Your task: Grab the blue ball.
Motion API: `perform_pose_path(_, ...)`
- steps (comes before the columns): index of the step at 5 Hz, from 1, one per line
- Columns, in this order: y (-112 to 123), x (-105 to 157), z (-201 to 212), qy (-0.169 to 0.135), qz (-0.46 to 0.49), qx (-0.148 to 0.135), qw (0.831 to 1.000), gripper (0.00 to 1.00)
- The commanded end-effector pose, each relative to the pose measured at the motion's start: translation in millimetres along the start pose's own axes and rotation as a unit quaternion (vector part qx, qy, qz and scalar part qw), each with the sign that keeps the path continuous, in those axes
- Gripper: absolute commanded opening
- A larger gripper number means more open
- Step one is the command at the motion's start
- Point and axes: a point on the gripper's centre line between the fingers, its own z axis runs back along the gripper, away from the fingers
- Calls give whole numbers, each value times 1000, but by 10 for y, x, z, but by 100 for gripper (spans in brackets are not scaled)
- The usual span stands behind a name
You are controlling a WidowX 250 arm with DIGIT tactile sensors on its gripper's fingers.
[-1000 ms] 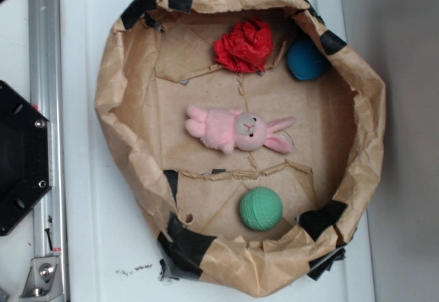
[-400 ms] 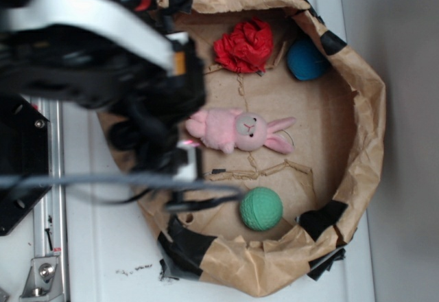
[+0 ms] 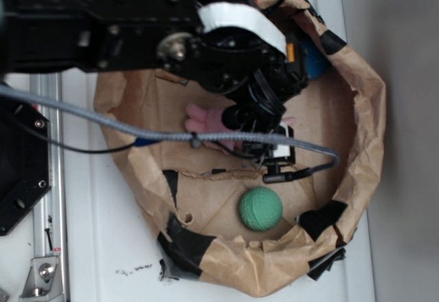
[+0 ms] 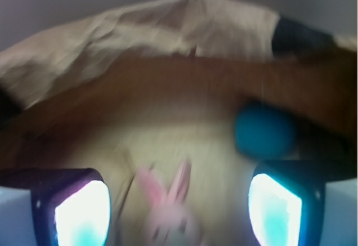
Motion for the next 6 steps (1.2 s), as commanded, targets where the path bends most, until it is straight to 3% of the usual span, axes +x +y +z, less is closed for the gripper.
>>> perform_pose_path(1, 63, 197, -287, -32, -18, 33, 999, 100)
perform_pose_path(3, 292, 164, -578, -21, -26, 57, 998, 100)
perform_pose_path(4, 407, 153, -690, -9, -29, 68, 997, 80)
perform_pose_path(5, 576, 167, -687, -5, -22, 83, 996, 0)
perform_pose_path(6, 650, 154, -687, 5, -11, 79, 997, 0)
